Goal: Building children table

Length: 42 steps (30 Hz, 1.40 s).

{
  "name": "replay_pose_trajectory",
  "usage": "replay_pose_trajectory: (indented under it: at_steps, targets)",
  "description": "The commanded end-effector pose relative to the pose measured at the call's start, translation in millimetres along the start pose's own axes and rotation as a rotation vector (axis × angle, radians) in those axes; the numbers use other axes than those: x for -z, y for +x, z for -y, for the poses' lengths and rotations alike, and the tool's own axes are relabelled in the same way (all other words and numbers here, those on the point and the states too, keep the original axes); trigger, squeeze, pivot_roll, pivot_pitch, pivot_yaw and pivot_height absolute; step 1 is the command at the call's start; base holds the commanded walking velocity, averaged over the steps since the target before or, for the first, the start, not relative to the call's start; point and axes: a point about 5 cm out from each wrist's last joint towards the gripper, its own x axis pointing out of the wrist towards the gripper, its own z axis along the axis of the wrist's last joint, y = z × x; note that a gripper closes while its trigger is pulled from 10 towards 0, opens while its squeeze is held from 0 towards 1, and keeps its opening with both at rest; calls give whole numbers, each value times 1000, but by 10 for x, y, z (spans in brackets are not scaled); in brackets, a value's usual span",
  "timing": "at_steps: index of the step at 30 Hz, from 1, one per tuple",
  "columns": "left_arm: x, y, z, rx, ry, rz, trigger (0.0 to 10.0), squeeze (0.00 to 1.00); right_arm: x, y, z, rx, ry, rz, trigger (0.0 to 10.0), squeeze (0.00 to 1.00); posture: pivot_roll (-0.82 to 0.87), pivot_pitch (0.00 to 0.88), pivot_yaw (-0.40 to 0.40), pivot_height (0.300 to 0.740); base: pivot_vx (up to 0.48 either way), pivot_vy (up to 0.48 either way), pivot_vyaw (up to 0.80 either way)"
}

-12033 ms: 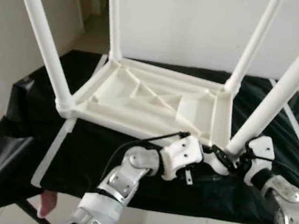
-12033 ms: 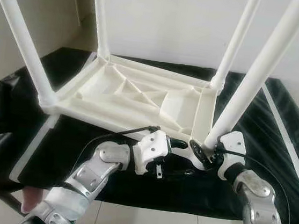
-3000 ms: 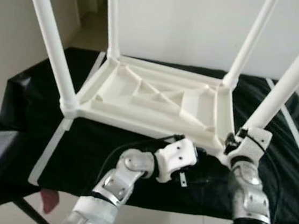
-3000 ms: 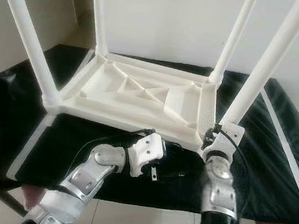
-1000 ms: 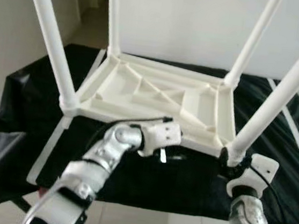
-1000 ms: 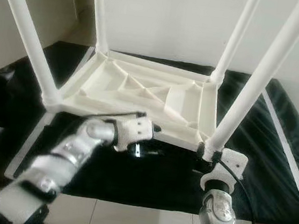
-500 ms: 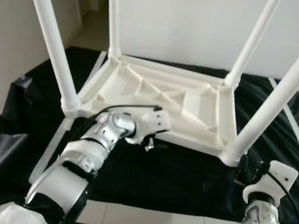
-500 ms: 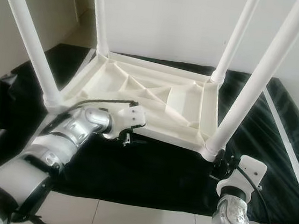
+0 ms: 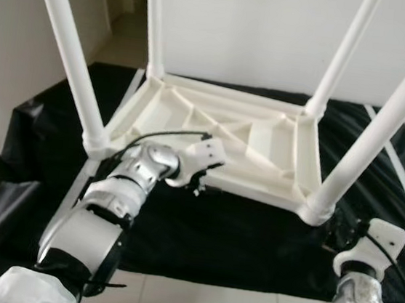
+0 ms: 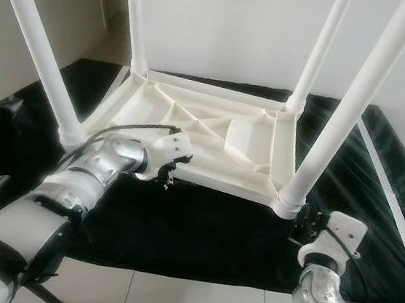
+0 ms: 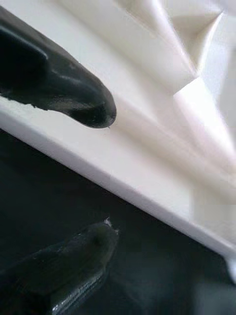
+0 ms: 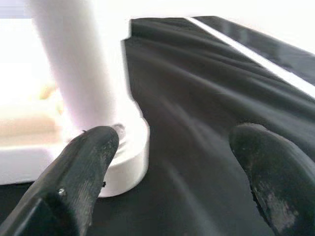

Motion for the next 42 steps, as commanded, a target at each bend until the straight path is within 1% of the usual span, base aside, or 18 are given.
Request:
replay_pose_trajectory:
  at_steps: [1, 2, 5, 6, 9, 10, 13, 14, 15, 18, 20, 21, 24, 28, 34, 36, 40, 42]
  targets:
    - [-90, -15, -184, -381, -62, 75, 10000, 0, 41, -17, -88, -48, -7, -19, 10000, 0, -76, 0, 2, 740, 0, 0, 0]
    - [-90, -15, -184, -381, -62, 75, 10000, 0, 41, -17, -88, -48, -7, -19, 10000, 0, -76, 0, 2, 740, 0, 0, 0]
    - [-195, 28, -75, -270, -55, 178, 10000, 0, 75, -65, -148, -62, 0, -30, 10000, 0, -67, 0, -8, 740, 0, 0, 0]
    - [-195, 28, -75, -270, -55, 178, 10000, 0, 75, -65, -148, -62, 0, -30, 10000, 0, -67, 0, -8, 740, 0, 0, 0]
    - [-265, 36, -18, -224, -63, 250, 10000, 0, 100, -92, -199, -90, 0, -37, 10000, 0, -63, 0, -12, 740, 0, 0, 0]
    - [-318, 38, 55, -172, -48, 303, 10000, 0, 94, -75, -236, -117, -3, -32, 10000, 0, -61, 0, -14, 740, 0, 0, 0]
    - [-351, 37, 107, -137, -34, 336, 10000, 0, 87, -60, -259, -133, -6, -28, 10000, 0, -61, 0, -14, 740, 0, 0, 0]
    - [-390, 35, 190, -83, -34, 380, 10000, 0, 64, -24, -274, -150, -13, -16, 10000, 0, -59, 0, -14, 740, 0, 0, 0]
    - [-390, 35, 190, -83, -34, 380, 10000, 0, 64, -24, -274, -150, -13, -16, 10000, 0, -59, 0, -14, 740, 0, 0, 0]
    - [-510, -3, 410, 51, -79, 499, 10000, 0, -50, 124, -237, -140, -32, 34, 10000, 0, -53, 0, -21, 740, 0, 0, 0]
    - [-539, -19, 464, 79, -83, 522, 10000, 0, -79, 160, -223, -131, -34, 46, 10000, 0, -53, 0, -21, 740, 0, 0, 0]
    - [-546, -21, 525, 98, -78, 528, 10000, 0, -112, 230, -209, -105, -32, 60, 10000, 0, -49, 0, -25, 740, 0, 0, 0]
    - [-546, -21, 525, 98, -78, 528, 10000, 0, -112, 230, -209, -105, -32, 60, 10000, 0, -49, 0, -25, 740, 0, 0, 0]
    - [-531, -31, 638, 106, -89, 519, 10000, 0, -206, 414, -173, 25, -8, 104, 10000, 0, -31, 0, -31, 740, 0, 0, 0]
    - [-517, -50, 646, 85, -97, 498, 10000, 0, -179, 450, -119, 102, -16, 89, 10000, 0, -27, 0, -31, 740, 0, 0, 0]
    - [-512, -75, 671, 90, -104, 487, 10000, 0, -170, 470, -43, 125, -24, 91, 10000, 0, -28, 0, -29, 740, 0, 0, 0]
    - [-492, -103, 700, 109, -108, 488, 10000, 0, -198, 526, 233, 192, -54, 103, 10000, 0, -28, 0, -28, 740, 0, 0, 0]
    - [-478, -99, 698, 104, -107, 478, 10000, 0, -210, 542, 295, 207, -63, 108, 10000, 0, -28, 0, -28, 740, 0, 0, 0]
